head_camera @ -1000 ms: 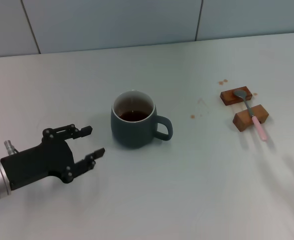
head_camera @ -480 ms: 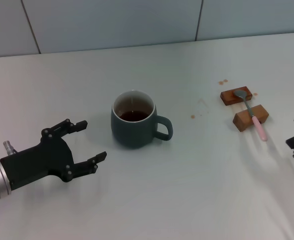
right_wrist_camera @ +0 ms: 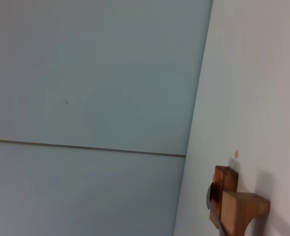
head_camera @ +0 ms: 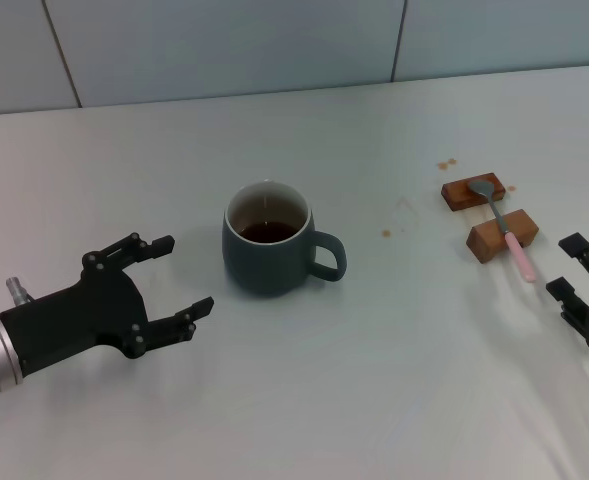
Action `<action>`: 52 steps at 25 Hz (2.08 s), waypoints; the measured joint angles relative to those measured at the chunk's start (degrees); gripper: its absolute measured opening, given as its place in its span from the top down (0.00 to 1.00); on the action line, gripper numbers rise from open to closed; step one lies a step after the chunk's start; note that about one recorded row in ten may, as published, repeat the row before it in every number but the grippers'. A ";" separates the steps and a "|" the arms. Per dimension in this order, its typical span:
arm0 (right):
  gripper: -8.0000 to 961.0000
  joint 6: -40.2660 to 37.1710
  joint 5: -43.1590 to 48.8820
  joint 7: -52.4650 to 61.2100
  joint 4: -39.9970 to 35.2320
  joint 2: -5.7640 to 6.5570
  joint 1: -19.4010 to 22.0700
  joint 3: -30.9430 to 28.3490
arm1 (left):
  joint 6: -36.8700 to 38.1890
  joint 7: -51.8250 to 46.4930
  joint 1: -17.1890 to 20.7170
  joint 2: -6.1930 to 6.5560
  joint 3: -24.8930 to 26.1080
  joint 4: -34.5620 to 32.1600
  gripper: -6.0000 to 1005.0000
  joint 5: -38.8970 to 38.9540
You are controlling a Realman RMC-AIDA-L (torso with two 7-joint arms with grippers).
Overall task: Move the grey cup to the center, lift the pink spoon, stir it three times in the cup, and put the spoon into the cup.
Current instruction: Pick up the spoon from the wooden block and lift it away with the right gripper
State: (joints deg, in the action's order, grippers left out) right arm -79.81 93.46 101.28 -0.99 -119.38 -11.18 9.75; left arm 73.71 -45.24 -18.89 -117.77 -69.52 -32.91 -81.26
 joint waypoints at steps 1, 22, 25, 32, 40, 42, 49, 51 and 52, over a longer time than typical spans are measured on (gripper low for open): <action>0.13 0.03 0.00 0.00 0.16 0.00 -0.11 0.00 | 0.04 -0.01 0.00 0.00 0.19 0.00 0.16 -0.07; 0.13 3.02 1.34 -0.12 1.17 -0.05 -3.42 0.00 | 0.29 0.35 0.44 -0.09 0.35 -0.20 0.16 -0.30; 0.13 3.14 1.38 -0.12 1.17 -0.06 -3.56 0.00 | 0.30 0.38 0.44 -0.09 0.35 -0.20 0.16 -0.30; 0.19 5.02 1.44 0.59 2.06 0.00 -3.68 0.00 | 0.29 0.55 0.30 -0.09 0.35 -0.03 0.16 -0.31; 0.26 6.60 2.17 0.63 2.36 0.07 -4.23 -0.03 | 0.29 0.59 0.28 -0.17 0.35 -0.01 0.16 -0.36; 0.34 6.61 2.17 0.47 2.36 0.03 -4.11 -0.11 | 0.29 0.59 0.31 -0.18 0.35 -0.08 0.16 -0.37; 0.77 6.13 1.65 -2.81 3.05 -0.20 -2.48 -2.09 | 0.29 0.67 0.52 -0.18 0.35 -0.27 0.16 -0.40; 0.83 6.03 1.63 -4.25 3.49 -0.22 -2.17 -2.63 | 0.28 0.68 0.53 -0.18 0.35 -0.12 0.16 -0.39; 0.85 5.98 1.62 -4.98 3.54 -0.22 -2.05 -2.99 | 0.27 0.68 0.53 -0.18 0.35 -0.10 0.16 -0.39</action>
State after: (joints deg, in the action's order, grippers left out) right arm -73.83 95.09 96.29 2.55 -119.61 -13.23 6.76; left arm 73.98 -44.56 -18.36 -117.95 -69.17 -33.01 -81.65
